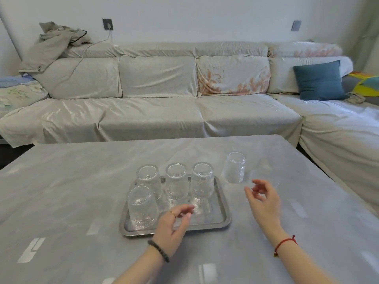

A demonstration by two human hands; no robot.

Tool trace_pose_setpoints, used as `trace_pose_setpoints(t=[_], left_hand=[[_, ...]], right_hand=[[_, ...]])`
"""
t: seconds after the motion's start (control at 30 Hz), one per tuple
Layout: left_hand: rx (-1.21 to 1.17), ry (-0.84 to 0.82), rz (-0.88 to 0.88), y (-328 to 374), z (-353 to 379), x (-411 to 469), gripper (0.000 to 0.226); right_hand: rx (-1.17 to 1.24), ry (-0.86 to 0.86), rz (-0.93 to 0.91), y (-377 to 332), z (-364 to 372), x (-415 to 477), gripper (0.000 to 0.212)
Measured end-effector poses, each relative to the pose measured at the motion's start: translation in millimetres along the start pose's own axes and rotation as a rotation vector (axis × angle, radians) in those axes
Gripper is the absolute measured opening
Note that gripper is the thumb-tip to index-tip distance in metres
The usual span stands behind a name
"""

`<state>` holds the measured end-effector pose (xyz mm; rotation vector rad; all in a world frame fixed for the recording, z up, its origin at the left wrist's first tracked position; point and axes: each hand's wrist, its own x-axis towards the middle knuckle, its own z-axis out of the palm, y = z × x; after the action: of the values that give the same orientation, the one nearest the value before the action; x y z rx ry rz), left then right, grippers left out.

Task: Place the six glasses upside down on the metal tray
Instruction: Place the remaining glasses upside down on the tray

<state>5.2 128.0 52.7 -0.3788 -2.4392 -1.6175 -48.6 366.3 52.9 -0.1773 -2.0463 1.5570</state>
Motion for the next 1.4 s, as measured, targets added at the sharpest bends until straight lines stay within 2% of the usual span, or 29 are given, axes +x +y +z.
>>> trace_pose_setpoints(t=[0.1, 0.2, 0.3, 0.4, 0.47, 0.57, 0.67, 0.77, 0.83, 0.93, 0.97, 1.1, 1.2, 1.3, 1.4], left_hand=[[-0.052, -0.222, -0.083, 16.4, 54.4, 30.3, 0.025], [-0.085, -0.359, -0.242, 25.2, 103.4, 60.6, 0.047], [-0.114, -0.403, -0.343, 37.0, 138.2, 84.3, 0.069], [-0.159, -0.410, -0.411, 49.2, 161.2, 101.1, 0.074], [-0.262, -0.405, -0.465, 52.2, 173.3, 109.1, 0.077], [-0.344, -0.335, -0.550, 49.6, 182.6, 116.3, 0.095], [-0.383, -0.292, -0.572, 47.1, 176.4, 113.7, 0.101], [-0.472, -0.217, -0.583, 42.4, 162.4, 101.6, 0.111], [-0.634, -0.159, -0.621, 43.2, 144.1, 90.3, 0.096], [-0.843, -0.144, -0.699, 42.4, 108.9, 69.9, 0.031], [-0.876, -0.150, -0.741, 40.0, 96.0, 63.9, 0.024], [-1.034, -0.114, -0.857, 25.0, 55.6, 43.6, 0.053], [-1.146, -0.048, -0.937, 11.8, 36.3, 34.4, 0.081], [-0.953, -0.100, -0.964, 1.0, 14.5, 28.6, 0.079], [-0.440, -0.172, -0.929, 4.4, -7.9, 24.6, 0.064]], right_hand=[[-0.034, 0.151, 0.061, 10.3, -18.8, 4.2, 0.031], [-0.099, 0.211, 0.130, 20.6, -32.7, 8.9, 0.048], [-0.145, 0.067, 0.219, 32.4, -38.9, 21.2, 0.080], [-0.144, -0.142, 0.297, 40.3, -33.8, 33.6, 0.097], [-0.163, -0.213, 0.312, 40.7, -29.3, 41.1, 0.089], [-0.235, -0.232, 0.292, 37.4, -28.4, 46.9, 0.075], [-0.302, -0.216, 0.170, 33.7, -30.6, 37.9, 0.078], [-0.260, -0.234, 0.057, 21.6, -28.5, 19.6, 0.088], [-0.251, -0.284, -0.058, 10.0, -23.5, 8.6, 0.088], [-0.228, -0.388, -0.162, -12.9, -12.0, -6.2, 0.083], [-0.204, -0.408, -0.165, -20.9, -6.4, -12.0, 0.082], [-0.002, -0.441, -0.027, -41.0, 26.1, -33.1, 0.088], [0.021, -0.494, 0.033, -52.3, 50.3, -42.8, 0.081], [-0.057, -0.518, -0.002, -65.0, 67.3, -44.4, 0.074], [-0.198, -0.572, -0.087, -74.0, 80.8, -39.7, 0.071]])
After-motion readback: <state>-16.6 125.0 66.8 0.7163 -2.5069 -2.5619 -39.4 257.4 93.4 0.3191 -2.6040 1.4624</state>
